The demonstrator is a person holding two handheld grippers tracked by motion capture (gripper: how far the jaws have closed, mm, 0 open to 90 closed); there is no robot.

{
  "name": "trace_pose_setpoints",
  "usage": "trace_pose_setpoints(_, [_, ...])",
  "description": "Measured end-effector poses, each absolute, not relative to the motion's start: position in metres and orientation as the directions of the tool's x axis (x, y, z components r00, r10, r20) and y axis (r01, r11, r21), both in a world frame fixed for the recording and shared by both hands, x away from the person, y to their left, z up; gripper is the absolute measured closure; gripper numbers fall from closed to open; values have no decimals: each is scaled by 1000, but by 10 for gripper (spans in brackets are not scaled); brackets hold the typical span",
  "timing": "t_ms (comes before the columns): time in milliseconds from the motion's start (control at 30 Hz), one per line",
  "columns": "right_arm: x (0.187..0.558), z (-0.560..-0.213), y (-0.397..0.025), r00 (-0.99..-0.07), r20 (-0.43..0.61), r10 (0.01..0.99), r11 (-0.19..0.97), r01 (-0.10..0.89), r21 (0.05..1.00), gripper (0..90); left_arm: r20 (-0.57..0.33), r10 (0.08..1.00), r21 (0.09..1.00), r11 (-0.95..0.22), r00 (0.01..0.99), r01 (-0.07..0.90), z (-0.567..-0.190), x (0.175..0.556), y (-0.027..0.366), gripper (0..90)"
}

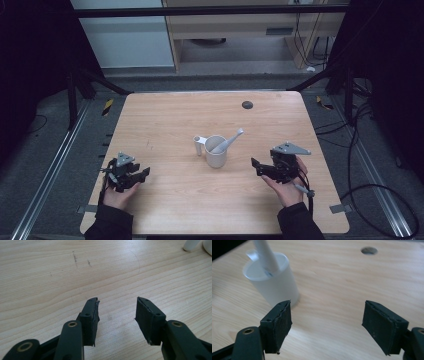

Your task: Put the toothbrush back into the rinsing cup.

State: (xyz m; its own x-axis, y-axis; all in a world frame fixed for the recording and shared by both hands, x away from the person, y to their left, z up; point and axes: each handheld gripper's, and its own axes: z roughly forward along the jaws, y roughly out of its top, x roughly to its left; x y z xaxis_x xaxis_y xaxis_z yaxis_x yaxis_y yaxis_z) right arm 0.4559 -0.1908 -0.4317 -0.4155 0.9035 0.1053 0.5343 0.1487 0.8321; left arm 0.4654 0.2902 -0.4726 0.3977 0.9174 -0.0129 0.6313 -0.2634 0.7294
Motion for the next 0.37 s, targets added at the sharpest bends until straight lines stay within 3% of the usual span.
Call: trace_pose_setpoints(367, [447, -453, -233, -304, 81, 949, 117, 580, 806, 206, -9, 918, 727, -267, 397, 633, -474, 466, 292, 461])
